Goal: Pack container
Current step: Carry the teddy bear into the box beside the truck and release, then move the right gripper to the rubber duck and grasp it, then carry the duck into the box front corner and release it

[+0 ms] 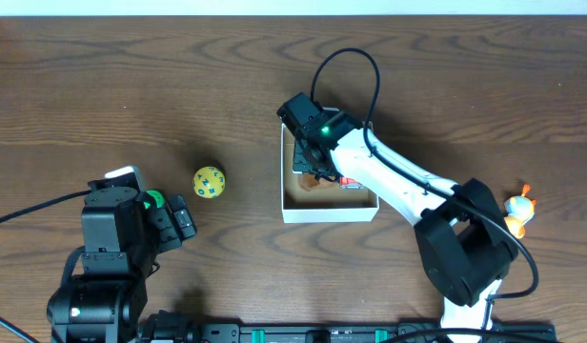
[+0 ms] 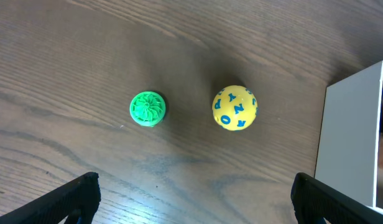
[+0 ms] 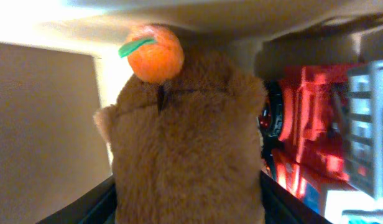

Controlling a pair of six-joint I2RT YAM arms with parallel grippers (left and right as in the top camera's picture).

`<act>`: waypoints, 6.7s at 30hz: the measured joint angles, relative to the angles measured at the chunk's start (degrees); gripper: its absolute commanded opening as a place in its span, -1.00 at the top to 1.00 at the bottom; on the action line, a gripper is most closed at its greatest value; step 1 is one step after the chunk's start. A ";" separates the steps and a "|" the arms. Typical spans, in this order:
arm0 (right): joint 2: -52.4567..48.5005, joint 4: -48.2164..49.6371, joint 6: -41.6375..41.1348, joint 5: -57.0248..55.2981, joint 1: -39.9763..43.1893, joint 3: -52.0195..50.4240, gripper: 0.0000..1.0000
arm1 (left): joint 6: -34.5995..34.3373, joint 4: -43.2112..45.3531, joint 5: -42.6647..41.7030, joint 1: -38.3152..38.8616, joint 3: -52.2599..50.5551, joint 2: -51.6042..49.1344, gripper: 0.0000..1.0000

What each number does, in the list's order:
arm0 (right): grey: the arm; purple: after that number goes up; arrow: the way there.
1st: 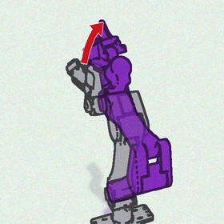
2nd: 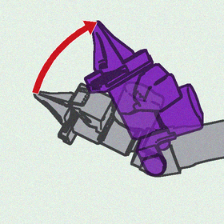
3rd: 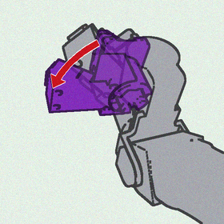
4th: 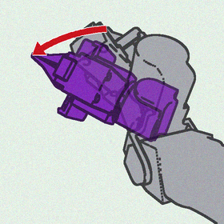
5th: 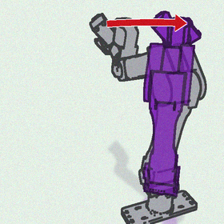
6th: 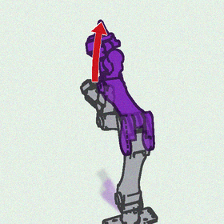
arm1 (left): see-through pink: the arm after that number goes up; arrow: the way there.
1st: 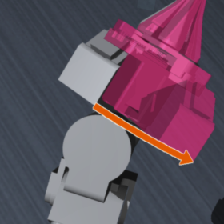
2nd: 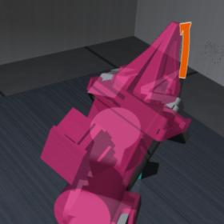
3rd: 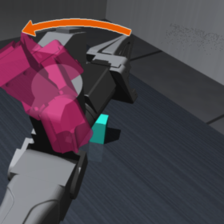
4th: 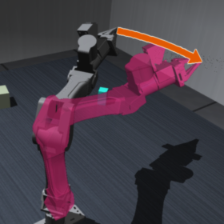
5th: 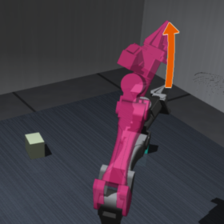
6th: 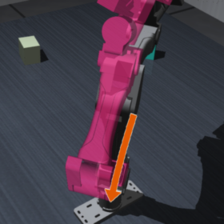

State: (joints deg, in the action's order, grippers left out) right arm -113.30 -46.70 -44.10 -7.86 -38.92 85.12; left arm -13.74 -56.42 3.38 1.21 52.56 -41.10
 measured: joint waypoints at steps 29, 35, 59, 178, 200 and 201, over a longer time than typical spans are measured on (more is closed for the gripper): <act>30.67 -22.27 7.45 -4.35 46.01 -0.66 -0.98 | 0.00 -0.13 0.00 0.00 0.00 -0.04 -0.96; 29.53 -17.88 13.57 -2.08 58.40 -9.09 -0.98 | 0.00 -0.11 0.02 0.00 0.00 -0.04 -0.96; 28.59 6.67 18.99 0.26 67.95 -40.24 0.28 | 0.00 -0.28 0.00 0.00 0.04 -0.04 -0.96; 17.44 20.00 26.82 1.68 -4.72 -14.73 0.97 | 0.00 -1.27 0.00 0.00 0.04 -0.04 -0.96; 17.44 17.73 38.56 9.53 -7.45 -14.73 0.97 | 0.00 -1.27 0.00 0.00 0.04 -0.04 -0.96; 17.44 17.57 38.97 9.97 -7.65 -14.73 0.98 | 0.00 -1.27 0.00 0.00 0.04 -0.04 -0.96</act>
State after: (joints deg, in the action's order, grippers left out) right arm -95.85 -29.12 -5.13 2.11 -46.57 70.39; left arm -13.74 -57.69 3.38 1.21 52.60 -41.15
